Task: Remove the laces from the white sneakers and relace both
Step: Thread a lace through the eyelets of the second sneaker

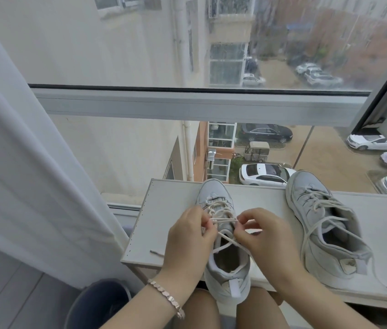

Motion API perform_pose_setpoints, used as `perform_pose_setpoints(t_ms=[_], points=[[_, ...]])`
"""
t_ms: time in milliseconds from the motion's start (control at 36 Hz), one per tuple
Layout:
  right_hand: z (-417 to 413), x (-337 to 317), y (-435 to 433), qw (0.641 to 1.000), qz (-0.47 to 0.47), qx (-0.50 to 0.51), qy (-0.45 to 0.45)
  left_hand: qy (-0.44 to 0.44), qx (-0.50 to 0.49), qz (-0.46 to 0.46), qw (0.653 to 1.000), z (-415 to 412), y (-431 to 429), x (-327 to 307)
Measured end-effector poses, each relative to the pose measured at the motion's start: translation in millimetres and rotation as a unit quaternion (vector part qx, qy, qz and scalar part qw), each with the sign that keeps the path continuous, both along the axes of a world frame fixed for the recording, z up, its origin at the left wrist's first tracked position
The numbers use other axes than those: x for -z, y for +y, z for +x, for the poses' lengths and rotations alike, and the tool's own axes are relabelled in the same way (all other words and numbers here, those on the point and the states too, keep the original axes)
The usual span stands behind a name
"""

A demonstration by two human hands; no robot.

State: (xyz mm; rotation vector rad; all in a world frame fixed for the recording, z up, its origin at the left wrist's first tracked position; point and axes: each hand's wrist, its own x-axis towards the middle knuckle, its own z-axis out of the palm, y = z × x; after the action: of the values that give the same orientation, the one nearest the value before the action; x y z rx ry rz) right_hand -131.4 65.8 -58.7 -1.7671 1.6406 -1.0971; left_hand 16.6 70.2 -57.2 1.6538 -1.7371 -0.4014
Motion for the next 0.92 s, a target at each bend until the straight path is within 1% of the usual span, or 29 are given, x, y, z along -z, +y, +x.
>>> perform_pose_setpoints(t_ms=[56, 139, 222, 278, 361, 444, 500, 583, 639, 722, 806, 917], points=[[0, 6, 2, 0.998, 0.012, 0.012, -0.052, 0.048, -0.031, 0.004, 0.998, 1, 2, 6], [0, 11, 4, 0.994, 0.019, 0.029, -0.106, 0.083, -0.046, 0.019, 0.995, 0, 6, 13], [1, 11, 3, 0.991, 0.041, 0.02, -0.125, 0.106, -0.044, 0.05, 0.992, -1, 3, 13], [-1, 7, -3, 0.989, 0.081, -0.005, -0.124, 0.112, -0.023, 0.071, 0.991, 2, -4, 7], [-7, -3, -15, 0.985, 0.139, -0.042, -0.097, 0.09, 0.018, 0.109, 0.99, 6, -11, -5], [-7, -12, -22, 0.979, 0.187, -0.078, -0.022, 0.053, 0.059, 0.174, 0.981, 5, -14, -11], [-4, -16, -25, 0.975, 0.2, -0.091, 0.037, 0.032, 0.053, 0.196, 0.979, 4, -16, -12], [-3, -18, -28, 0.972, 0.177, -0.102, 0.113, 0.026, 0.036, 0.205, 0.978, 6, -19, -12], [-6, -17, -28, 0.975, 0.158, -0.103, 0.121, 0.059, 0.041, 0.21, 0.975, 10, -19, -10], [-11, -11, -26, 0.983, 0.136, -0.08, 0.089, 0.12, 0.033, 0.198, 0.972, 15, -16, -9], [-11, -4, -20, 0.991, 0.101, -0.06, 0.06, 0.119, 0.019, 0.157, 0.98, 17, -13, -2], [-9, 5, -12, 0.997, 0.072, -0.037, -0.012, 0.166, 0.014, 0.142, 0.976, 23, -11, 3]])
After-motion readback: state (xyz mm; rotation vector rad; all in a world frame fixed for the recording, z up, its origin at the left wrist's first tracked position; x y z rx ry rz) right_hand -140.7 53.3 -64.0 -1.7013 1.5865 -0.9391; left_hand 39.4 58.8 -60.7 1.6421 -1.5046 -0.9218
